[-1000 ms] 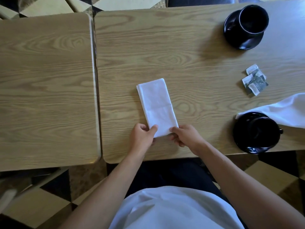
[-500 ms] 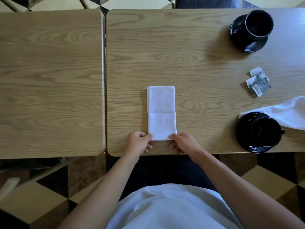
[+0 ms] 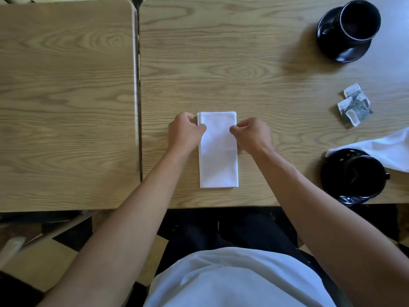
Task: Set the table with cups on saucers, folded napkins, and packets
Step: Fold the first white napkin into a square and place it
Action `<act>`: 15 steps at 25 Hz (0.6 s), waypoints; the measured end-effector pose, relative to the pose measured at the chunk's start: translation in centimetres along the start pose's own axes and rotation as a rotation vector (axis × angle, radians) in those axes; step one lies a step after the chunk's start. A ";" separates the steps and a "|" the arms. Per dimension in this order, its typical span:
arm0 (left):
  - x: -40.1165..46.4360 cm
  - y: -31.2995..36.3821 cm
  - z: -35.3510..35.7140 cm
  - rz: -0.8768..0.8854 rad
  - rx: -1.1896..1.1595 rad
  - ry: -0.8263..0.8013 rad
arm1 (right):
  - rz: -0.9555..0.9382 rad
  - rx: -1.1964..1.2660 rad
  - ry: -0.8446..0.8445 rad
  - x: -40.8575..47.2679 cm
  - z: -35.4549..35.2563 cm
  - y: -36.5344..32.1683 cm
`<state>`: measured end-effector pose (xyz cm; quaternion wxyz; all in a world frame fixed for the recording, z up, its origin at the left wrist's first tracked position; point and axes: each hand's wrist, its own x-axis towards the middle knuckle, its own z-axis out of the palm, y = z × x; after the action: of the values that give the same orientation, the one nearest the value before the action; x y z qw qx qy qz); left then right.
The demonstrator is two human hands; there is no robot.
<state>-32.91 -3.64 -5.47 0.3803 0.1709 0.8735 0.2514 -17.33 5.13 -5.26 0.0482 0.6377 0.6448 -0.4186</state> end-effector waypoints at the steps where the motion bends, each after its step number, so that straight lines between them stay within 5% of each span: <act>1: 0.7 0.6 0.0 -0.038 -0.034 -0.022 | 0.022 0.064 -0.053 0.5 0.0 -0.2; 11: 1.3 0.5 0.1 -0.002 -0.289 -0.127 | -0.098 0.661 -0.365 2.1 -1.7 1.1; 15: 1.3 0.7 -0.2 0.024 -0.539 -0.369 | -0.126 0.878 -0.448 2.8 -2.2 1.7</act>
<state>-33.80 -2.48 -5.70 0.5609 0.1170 0.6896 0.4429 -15.38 8.35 -6.35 -0.1132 0.4520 0.4187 -0.7795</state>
